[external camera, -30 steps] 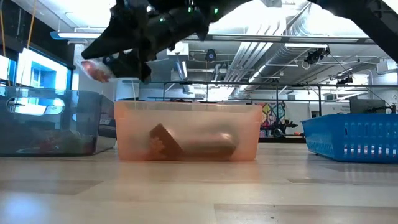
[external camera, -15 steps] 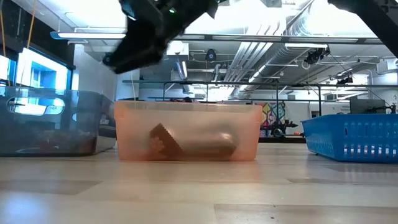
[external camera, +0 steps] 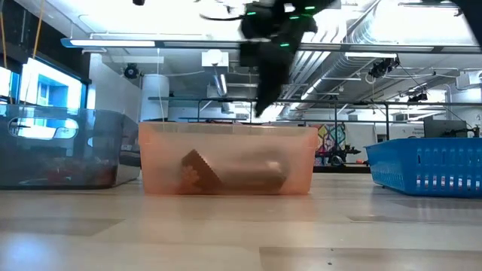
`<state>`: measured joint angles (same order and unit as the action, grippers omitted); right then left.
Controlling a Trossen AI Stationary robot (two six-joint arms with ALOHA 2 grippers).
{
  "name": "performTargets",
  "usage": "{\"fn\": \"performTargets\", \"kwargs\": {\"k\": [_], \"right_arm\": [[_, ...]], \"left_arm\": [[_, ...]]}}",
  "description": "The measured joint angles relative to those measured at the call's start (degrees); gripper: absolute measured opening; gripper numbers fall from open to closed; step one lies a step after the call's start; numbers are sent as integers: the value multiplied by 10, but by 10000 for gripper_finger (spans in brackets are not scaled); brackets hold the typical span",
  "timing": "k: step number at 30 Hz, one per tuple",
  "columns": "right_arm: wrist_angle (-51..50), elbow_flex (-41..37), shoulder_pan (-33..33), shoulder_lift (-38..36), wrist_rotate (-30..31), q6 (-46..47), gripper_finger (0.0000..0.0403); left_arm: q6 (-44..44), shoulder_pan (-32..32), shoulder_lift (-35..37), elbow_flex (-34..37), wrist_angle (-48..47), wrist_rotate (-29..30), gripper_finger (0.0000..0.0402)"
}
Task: Sort candy by brand, put in halloween buckets
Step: Put the orange gummy into the black bin
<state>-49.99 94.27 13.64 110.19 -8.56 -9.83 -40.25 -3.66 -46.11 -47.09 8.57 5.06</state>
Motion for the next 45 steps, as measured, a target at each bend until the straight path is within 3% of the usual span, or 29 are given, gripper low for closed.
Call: {"fn": "performTargets", "kwargs": {"k": [5, 7, 11, 14, 18, 22, 26, 30, 34, 45], "right_arm": [[85, -225, 17, -179, 26, 101, 222], [118, -302, 17, -245, 44, 158, 222], [176, -420, 2, -355, 61, 284, 222], [200, -482, -14, -410, 90, 356, 222], [212, -537, -35, -453, 126, 418, 222], [222, -564, -51, -464, 127, 445, 222], [226, -568, -62, -463, 132, 438, 222], [239, -567, -63, -463, 137, 426, 222], [252, -567, -63, -463, 145, 415, 222], [258, -567, -63, -463, 145, 413, 222]], "left_arm": [[-5, 32, -41, 0, -70, 19, 241], [-5, 40, -85, -17, -123, -7, 241], [15, 50, -192, -133, -382, -106, 241], [6, 90, -260, -216, -619, -122, 241], [-151, 188, -303, -241, -778, -121, 241], [-376, 315, -308, -212, -759, -123, 241], [-613, 424, -320, -184, -700, -163, 241], [-779, 510, -364, -174, -666, -181, 241], [-850, 545, -417, -174, -630, -178, 241], [-887, 536, -533, -174, -603, -165, 241]]}}
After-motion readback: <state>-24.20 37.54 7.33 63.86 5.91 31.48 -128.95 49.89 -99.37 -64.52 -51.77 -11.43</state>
